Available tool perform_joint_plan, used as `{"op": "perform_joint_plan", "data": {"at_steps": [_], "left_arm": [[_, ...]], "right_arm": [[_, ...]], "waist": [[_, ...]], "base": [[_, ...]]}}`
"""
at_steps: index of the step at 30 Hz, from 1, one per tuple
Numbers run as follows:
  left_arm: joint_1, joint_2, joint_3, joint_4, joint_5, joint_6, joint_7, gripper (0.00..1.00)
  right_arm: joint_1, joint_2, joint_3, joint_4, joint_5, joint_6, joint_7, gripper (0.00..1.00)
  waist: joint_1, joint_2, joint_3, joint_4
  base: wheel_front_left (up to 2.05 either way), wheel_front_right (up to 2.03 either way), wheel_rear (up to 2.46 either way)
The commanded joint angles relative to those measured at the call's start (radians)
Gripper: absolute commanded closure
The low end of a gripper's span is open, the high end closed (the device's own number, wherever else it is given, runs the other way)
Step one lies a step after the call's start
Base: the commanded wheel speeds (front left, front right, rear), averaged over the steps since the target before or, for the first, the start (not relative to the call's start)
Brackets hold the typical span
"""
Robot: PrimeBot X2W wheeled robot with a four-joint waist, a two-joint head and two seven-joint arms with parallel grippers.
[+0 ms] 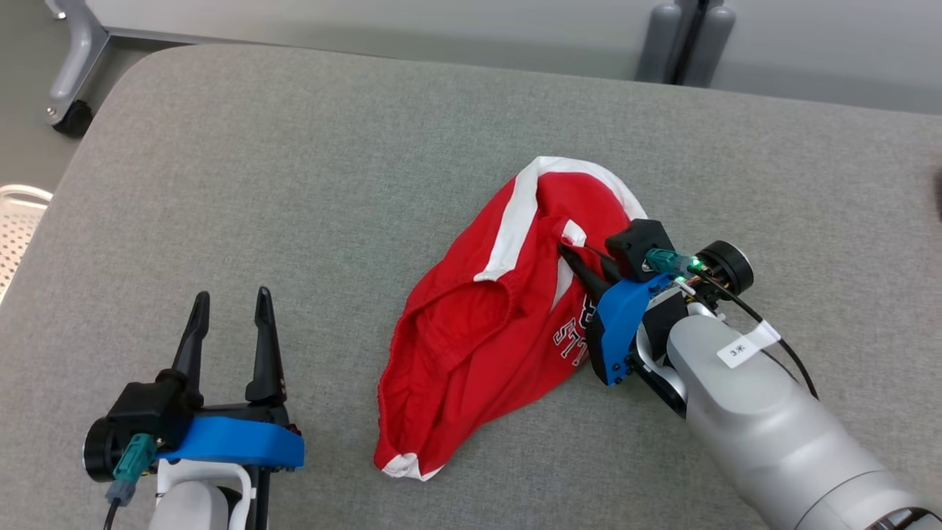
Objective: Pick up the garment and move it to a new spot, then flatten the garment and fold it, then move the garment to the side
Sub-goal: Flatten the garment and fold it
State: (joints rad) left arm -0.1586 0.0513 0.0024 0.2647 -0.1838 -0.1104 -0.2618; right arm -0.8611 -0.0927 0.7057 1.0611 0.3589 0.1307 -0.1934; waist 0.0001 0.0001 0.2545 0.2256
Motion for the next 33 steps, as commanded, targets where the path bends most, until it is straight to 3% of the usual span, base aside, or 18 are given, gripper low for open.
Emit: {"op": "perform_joint_plan", "data": {"at_steps": [1,7,19,27,28,29,33], "left_arm": [[0.0,-0.001,0.007,0.002,0.0,0.005,-0.004,0.0],[0.032,-0.002,0.031,-0.002,0.009,0.003,-0.004,0.0],[0.06,-0.001,0.047,-0.022,0.026,-0.003,-0.004,0.0],[0.066,-0.001,0.055,-0.029,0.032,-0.004,-0.004,0.0],[0.067,-0.001,0.053,-0.029,0.033,-0.004,-0.004,0.0],[0.068,-0.001,0.053,-0.03,0.035,-0.004,-0.004,0.0],[0.069,-0.001,0.058,-0.03,0.039,-0.005,-0.004,0.0]], "right_arm": [[-0.007,-0.006,0.0,-0.003,0.008,0.0,-0.016,1.0],[0.089,-0.044,-0.025,-0.086,0.032,0.0,-0.071,1.0],[0.537,-0.153,-0.239,-0.581,-0.036,0.0,-0.072,1.0],[0.772,-0.117,-0.386,-0.73,-0.072,0.0,-0.047,1.0],[0.786,-0.117,-0.404,-0.739,-0.086,0.0,-0.047,0.8],[0.798,-0.107,-0.422,-0.751,-0.092,0.0,-0.05,0.0],[0.82,-0.076,-0.488,-0.796,-0.122,0.0,-0.059,0.0]], "waist": [[-0.0001,-0.0001,-0.008,-0.009],[-0.0001,-0.0001,-0.047,-0.058],[-0.0001,-0.0001,-0.068,-0.165],[-0.0001,-0.0001,-0.062,-0.203],[-0.0001,-0.0001,-0.063,-0.206],[-0.0001,-0.0001,-0.063,-0.208],[-0.0001,-0.0001,-0.069,-0.219]], "base": [[0.0,0.0,0.0],[0.0,0.0,0.0],[0.0,0.0,0.0],[0.0,0.0,0.0],[0.0,0.0,0.0],[0.0,0.0,0.0],[0.0,0.0,0.0]]}}
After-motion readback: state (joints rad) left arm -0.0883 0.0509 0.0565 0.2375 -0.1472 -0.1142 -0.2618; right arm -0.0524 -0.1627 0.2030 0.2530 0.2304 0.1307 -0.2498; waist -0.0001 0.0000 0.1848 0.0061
